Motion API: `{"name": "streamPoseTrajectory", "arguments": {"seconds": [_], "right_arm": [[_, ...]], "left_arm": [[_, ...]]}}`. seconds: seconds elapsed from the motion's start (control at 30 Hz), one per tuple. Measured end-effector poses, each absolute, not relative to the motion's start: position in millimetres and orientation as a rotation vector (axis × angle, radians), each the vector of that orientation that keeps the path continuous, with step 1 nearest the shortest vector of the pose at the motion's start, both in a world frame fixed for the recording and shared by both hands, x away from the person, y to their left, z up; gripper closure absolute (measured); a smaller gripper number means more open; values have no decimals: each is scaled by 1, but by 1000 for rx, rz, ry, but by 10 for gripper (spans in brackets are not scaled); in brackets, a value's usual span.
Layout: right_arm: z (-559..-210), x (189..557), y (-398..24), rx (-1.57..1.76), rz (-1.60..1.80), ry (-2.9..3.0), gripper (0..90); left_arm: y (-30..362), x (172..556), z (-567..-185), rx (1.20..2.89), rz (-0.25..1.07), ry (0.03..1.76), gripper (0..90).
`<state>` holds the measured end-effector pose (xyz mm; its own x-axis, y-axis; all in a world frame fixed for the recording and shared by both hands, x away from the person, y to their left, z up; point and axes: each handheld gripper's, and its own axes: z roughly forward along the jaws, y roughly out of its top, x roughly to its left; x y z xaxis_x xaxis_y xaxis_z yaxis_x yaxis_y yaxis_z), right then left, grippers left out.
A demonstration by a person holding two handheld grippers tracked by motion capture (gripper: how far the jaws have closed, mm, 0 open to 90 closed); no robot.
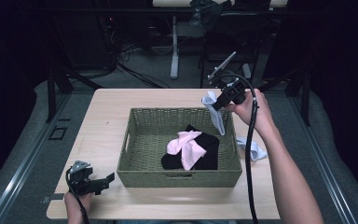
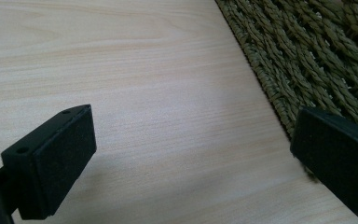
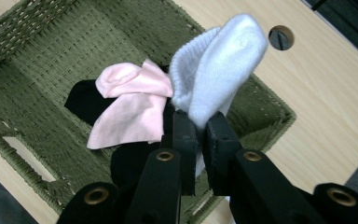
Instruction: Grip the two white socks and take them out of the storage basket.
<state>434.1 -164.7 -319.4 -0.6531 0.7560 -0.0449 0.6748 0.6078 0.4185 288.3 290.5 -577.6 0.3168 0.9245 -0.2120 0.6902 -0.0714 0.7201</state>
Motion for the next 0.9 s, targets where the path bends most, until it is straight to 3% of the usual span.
{"name": "streamPoseTrajectory", "arguments": {"seconds": [0.47, 0.9], "right_arm": [[-297, 423, -213, 1259, 520, 2504, 845], [-323, 418, -274, 1406, 456, 2413, 843]], "left_arm": [[290, 288, -577, 1827, 390, 1436, 3], [289, 289, -578, 1815, 396, 1435, 3]]}}
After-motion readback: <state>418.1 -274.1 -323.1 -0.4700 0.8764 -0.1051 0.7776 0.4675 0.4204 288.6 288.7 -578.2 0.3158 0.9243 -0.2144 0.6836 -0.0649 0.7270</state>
